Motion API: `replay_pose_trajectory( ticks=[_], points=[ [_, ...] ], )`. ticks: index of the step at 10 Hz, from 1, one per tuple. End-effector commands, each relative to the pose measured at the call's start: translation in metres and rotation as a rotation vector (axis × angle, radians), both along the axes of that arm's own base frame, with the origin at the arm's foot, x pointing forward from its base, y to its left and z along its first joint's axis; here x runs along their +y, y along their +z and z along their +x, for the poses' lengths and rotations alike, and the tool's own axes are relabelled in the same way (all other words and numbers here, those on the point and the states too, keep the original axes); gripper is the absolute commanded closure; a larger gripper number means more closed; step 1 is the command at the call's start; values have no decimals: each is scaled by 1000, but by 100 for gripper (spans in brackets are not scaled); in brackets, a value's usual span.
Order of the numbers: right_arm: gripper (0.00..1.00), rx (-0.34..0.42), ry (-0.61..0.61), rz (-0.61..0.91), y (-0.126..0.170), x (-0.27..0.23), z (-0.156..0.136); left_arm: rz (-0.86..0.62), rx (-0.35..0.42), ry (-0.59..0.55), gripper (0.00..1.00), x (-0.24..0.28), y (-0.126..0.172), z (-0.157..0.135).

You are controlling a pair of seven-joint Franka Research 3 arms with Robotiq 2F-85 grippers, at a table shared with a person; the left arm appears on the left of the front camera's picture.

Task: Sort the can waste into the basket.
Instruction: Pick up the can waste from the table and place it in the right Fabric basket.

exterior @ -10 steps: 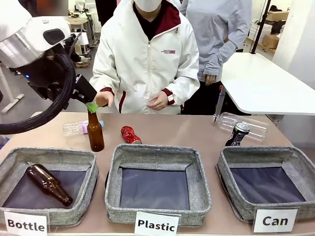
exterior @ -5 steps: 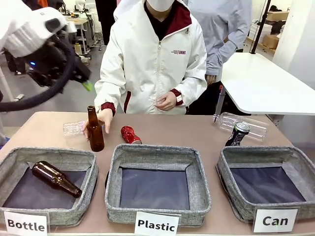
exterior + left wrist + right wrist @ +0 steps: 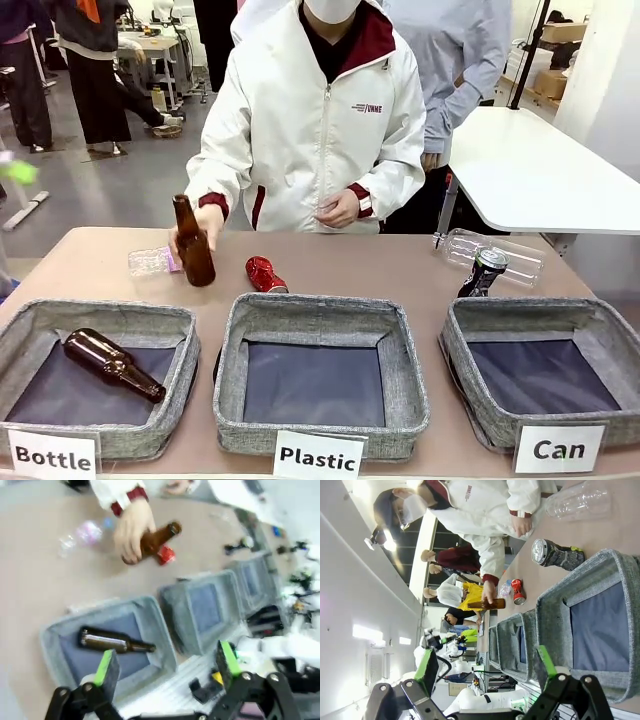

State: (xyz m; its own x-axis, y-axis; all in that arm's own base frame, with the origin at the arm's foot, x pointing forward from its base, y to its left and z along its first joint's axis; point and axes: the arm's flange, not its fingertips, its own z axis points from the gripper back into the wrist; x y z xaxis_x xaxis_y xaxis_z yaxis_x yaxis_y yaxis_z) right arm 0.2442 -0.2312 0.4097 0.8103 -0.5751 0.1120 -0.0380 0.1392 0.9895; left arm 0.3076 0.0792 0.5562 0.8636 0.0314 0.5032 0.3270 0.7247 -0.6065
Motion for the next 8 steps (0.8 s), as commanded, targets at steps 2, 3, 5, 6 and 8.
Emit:
replay_pose_trajectory(
  ticks=[2,3,5,6,8],
  points=[
    [0,-32,-3,-2,2,-1,1,-302,56,-119,0,94,-48,-60],
    [0,-32,-3,-2,2,-1,1,-384,64,-140,0,118,-64,-69],
    [0,-32,-3,-2,2,-1,1,-553,69,-168,0,152,-100,-80],
    [0,-32,-3,-2,2,-1,1,-647,77,-231,0,170,-119,-78],
    [0,-32,-3,-2,2,-1,1,-786,66,-257,0,188,-152,-77]
  ],
)
